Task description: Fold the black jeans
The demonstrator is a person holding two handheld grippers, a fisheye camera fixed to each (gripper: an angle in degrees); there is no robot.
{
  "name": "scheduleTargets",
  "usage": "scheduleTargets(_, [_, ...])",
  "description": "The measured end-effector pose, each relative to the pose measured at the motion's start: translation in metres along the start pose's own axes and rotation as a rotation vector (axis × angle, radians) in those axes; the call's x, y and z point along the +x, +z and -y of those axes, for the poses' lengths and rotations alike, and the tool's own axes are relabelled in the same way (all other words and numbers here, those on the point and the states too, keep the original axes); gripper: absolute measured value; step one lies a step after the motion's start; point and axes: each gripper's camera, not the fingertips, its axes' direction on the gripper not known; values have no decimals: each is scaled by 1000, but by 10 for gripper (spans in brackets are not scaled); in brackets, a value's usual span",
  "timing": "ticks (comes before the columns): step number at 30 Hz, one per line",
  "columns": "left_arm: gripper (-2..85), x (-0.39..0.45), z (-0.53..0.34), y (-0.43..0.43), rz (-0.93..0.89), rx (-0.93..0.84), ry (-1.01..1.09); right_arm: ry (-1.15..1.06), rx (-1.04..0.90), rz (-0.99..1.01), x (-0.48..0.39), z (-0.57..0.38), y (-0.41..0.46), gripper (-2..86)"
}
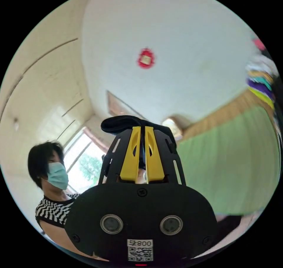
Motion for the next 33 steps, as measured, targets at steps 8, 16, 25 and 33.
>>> scheduleTargets(8, [-6,69,25,219,-74,-628,75,338,-24,-561,166,-75,4,12])
scheduleTargets(16, [-6,41,42,192,-169,-565,-92,-33,-513,-710,205,6,209,93])
scheduleTargets(25, [-6,34,63,179,-169,-567,-97,-369,-971,-679,215,-54,382,131])
scheduleTargets(33, [-6,17,84,160,-149,-551,-72,-351,-956,-785,234,-49,427,46])
